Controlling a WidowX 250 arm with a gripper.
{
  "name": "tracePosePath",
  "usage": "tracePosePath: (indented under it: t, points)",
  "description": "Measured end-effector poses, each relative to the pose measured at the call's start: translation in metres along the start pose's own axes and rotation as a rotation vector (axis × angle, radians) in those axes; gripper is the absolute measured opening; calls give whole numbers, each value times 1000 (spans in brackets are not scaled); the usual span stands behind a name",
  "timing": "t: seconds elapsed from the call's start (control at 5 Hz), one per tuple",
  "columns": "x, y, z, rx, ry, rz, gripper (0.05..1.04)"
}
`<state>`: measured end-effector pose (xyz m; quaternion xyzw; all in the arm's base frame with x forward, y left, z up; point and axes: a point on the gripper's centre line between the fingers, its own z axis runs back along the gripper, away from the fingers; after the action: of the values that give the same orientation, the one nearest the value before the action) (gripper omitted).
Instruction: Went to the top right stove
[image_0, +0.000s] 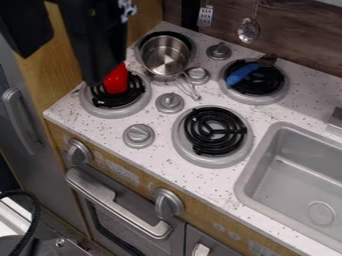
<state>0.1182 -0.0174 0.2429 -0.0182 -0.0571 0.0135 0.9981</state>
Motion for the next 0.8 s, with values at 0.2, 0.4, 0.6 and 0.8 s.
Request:
tracePosePath:
  t: [0.2, 0.4, 0.6, 0.8]
  points:
    - [-2, 0, -3, 0, 11, 0, 995]
    - [21, -7, -20, -24, 22, -24, 994]
    - [57, -22, -44, -88, 2, -101, 994]
    - [96, -29, -73, -100, -23, -113, 995]
